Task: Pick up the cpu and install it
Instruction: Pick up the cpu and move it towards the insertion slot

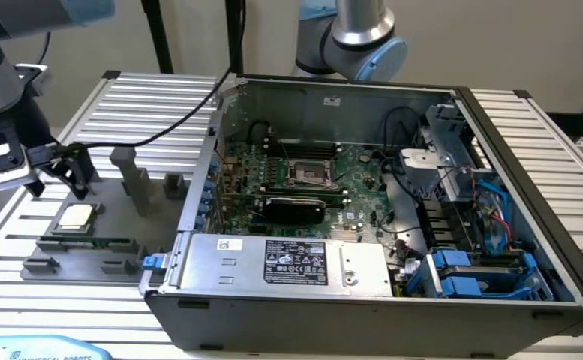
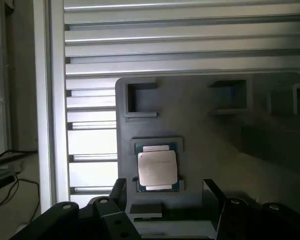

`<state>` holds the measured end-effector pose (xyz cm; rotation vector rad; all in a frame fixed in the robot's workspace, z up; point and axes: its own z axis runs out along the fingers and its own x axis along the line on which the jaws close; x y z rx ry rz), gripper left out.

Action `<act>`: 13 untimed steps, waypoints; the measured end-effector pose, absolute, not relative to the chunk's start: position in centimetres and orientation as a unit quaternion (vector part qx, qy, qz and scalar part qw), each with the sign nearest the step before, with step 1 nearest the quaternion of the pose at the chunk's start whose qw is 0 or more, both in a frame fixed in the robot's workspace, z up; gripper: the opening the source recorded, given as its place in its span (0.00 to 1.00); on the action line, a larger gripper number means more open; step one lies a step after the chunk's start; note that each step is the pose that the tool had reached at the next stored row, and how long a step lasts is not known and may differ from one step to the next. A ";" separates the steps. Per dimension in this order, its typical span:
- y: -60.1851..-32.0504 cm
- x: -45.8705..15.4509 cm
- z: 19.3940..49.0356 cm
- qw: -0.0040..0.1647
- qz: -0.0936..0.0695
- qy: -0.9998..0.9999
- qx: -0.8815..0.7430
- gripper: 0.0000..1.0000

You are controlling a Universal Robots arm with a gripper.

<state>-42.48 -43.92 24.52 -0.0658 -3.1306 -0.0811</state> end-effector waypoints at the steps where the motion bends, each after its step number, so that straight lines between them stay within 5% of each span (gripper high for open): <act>1: -43.9 -42.5 24.3 0.005 -0.026 -0.999 -0.020 0.71; 13: -43.9 -42.5 22.2 0.005 -0.026 -1.000 -0.013 0.71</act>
